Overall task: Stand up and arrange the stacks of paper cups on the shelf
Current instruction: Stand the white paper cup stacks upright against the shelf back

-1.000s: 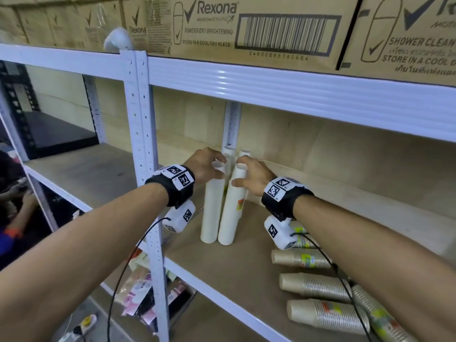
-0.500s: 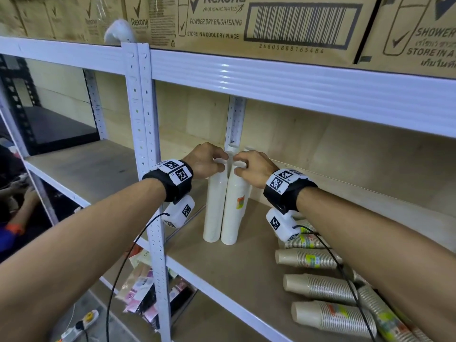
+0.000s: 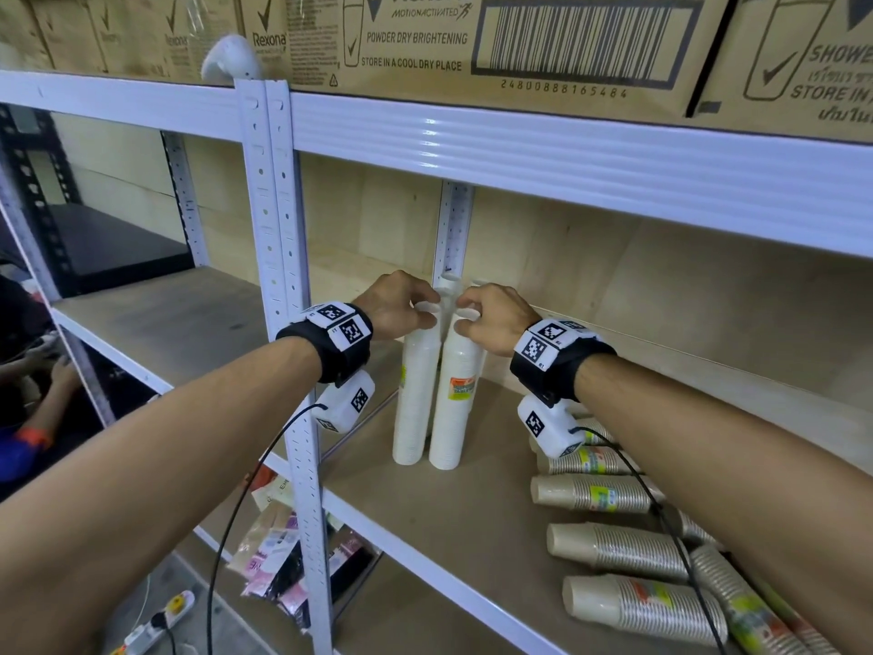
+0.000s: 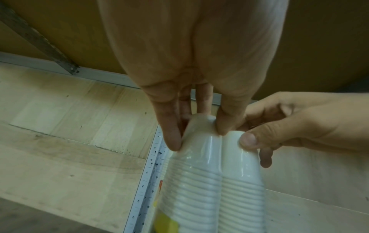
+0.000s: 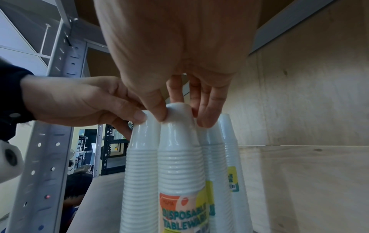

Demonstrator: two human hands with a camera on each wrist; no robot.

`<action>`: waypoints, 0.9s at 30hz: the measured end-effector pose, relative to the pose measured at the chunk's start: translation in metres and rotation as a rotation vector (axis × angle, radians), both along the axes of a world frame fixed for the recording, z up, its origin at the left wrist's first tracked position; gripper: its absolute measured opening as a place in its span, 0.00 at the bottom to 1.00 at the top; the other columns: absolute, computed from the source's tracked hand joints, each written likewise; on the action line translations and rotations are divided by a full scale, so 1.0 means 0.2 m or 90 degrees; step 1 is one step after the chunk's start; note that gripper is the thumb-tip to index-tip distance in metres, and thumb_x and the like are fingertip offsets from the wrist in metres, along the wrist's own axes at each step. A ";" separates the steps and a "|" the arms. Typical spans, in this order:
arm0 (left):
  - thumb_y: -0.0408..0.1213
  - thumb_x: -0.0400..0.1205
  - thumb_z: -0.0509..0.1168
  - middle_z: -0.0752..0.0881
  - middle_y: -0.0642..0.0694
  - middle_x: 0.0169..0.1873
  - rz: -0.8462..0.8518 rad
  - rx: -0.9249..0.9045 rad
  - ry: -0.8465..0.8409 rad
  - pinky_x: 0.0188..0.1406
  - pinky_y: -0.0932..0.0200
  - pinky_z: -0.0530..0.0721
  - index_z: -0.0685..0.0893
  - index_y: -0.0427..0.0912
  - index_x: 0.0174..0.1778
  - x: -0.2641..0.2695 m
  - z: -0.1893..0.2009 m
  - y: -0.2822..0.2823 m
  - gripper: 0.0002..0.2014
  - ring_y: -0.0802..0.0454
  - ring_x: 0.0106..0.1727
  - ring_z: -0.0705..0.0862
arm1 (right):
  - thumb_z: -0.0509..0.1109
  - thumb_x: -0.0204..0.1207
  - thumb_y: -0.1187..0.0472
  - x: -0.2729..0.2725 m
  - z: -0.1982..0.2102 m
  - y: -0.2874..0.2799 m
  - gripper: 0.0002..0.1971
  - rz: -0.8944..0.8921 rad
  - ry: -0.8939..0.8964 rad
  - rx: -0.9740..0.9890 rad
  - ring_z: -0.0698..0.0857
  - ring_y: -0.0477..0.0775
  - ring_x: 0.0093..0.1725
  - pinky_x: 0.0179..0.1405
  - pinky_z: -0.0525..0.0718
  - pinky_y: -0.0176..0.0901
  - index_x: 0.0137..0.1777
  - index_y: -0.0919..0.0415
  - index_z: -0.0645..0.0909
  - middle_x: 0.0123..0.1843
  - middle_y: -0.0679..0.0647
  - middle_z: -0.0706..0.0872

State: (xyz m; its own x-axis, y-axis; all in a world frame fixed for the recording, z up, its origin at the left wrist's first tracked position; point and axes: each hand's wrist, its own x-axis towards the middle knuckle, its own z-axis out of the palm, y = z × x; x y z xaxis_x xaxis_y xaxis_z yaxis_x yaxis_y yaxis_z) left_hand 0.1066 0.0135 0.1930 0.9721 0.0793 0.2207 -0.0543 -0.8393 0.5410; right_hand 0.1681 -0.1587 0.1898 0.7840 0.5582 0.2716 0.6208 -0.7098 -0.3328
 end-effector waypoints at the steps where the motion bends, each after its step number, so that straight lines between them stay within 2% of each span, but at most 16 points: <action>1: 0.40 0.77 0.73 0.86 0.46 0.59 0.011 -0.001 -0.007 0.49 0.62 0.76 0.87 0.45 0.63 0.01 0.00 0.00 0.17 0.52 0.49 0.81 | 0.73 0.74 0.54 0.00 0.00 0.00 0.17 -0.007 0.000 0.003 0.83 0.58 0.62 0.54 0.79 0.42 0.63 0.55 0.83 0.66 0.55 0.83; 4: 0.45 0.77 0.74 0.85 0.45 0.53 0.038 -0.006 -0.020 0.46 0.61 0.75 0.87 0.45 0.60 0.01 -0.01 0.00 0.17 0.50 0.48 0.81 | 0.73 0.74 0.54 0.00 0.01 0.00 0.14 -0.024 -0.002 0.004 0.83 0.58 0.59 0.49 0.78 0.42 0.57 0.59 0.83 0.59 0.55 0.84; 6: 0.46 0.76 0.74 0.85 0.46 0.52 0.036 -0.008 -0.017 0.47 0.60 0.78 0.86 0.47 0.61 0.01 -0.01 -0.01 0.18 0.48 0.50 0.83 | 0.73 0.74 0.53 -0.01 0.02 -0.01 0.14 -0.025 -0.001 0.004 0.83 0.58 0.57 0.47 0.76 0.42 0.57 0.59 0.83 0.58 0.54 0.83; 9: 0.44 0.76 0.72 0.83 0.49 0.56 0.008 -0.022 0.000 0.52 0.60 0.80 0.83 0.51 0.67 0.01 0.00 -0.01 0.21 0.49 0.54 0.83 | 0.74 0.73 0.54 -0.01 0.03 -0.02 0.18 -0.009 0.005 0.004 0.82 0.58 0.61 0.50 0.76 0.41 0.63 0.57 0.83 0.62 0.55 0.83; 13: 0.37 0.79 0.70 0.85 0.49 0.62 -0.015 0.005 -0.003 0.56 0.62 0.76 0.85 0.45 0.66 0.01 0.02 -0.02 0.18 0.54 0.55 0.79 | 0.72 0.75 0.57 -0.01 0.03 -0.02 0.21 0.009 0.010 -0.034 0.79 0.58 0.69 0.60 0.76 0.41 0.69 0.54 0.82 0.71 0.55 0.81; 18: 0.47 0.77 0.74 0.86 0.46 0.55 0.014 0.039 -0.023 0.49 0.61 0.75 0.88 0.45 0.59 0.02 0.00 -0.02 0.17 0.52 0.51 0.80 | 0.72 0.75 0.56 -0.01 0.05 -0.03 0.19 0.000 0.003 -0.053 0.79 0.59 0.69 0.59 0.76 0.41 0.67 0.54 0.82 0.73 0.58 0.78; 21: 0.49 0.77 0.73 0.84 0.46 0.53 0.013 0.044 -0.016 0.49 0.61 0.75 0.85 0.47 0.63 0.02 0.01 -0.03 0.20 0.50 0.52 0.81 | 0.73 0.75 0.56 -0.02 0.05 -0.02 0.19 -0.001 0.004 -0.049 0.79 0.59 0.68 0.58 0.76 0.41 0.66 0.54 0.83 0.69 0.58 0.80; 24: 0.43 0.78 0.71 0.84 0.46 0.60 -0.006 0.046 -0.001 0.52 0.62 0.75 0.83 0.48 0.67 0.01 0.01 -0.02 0.20 0.52 0.52 0.80 | 0.72 0.75 0.58 -0.02 0.05 -0.03 0.21 0.005 0.004 -0.046 0.80 0.58 0.67 0.59 0.77 0.42 0.68 0.54 0.82 0.68 0.57 0.81; 27: 0.38 0.79 0.69 0.85 0.47 0.62 -0.007 0.064 0.006 0.52 0.61 0.76 0.85 0.47 0.65 0.02 0.00 -0.02 0.18 0.52 0.51 0.79 | 0.72 0.76 0.58 -0.02 0.05 -0.02 0.20 0.007 0.005 -0.055 0.81 0.58 0.65 0.56 0.78 0.41 0.68 0.53 0.82 0.66 0.56 0.82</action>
State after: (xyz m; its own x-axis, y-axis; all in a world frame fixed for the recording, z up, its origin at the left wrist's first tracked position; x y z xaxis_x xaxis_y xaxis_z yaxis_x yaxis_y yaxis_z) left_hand 0.1101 0.0105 0.1940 0.9747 0.0466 0.2184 -0.0593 -0.8887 0.4546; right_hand 0.1638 -0.1634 0.1996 0.7797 0.5877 0.2160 0.6261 -0.7293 -0.2757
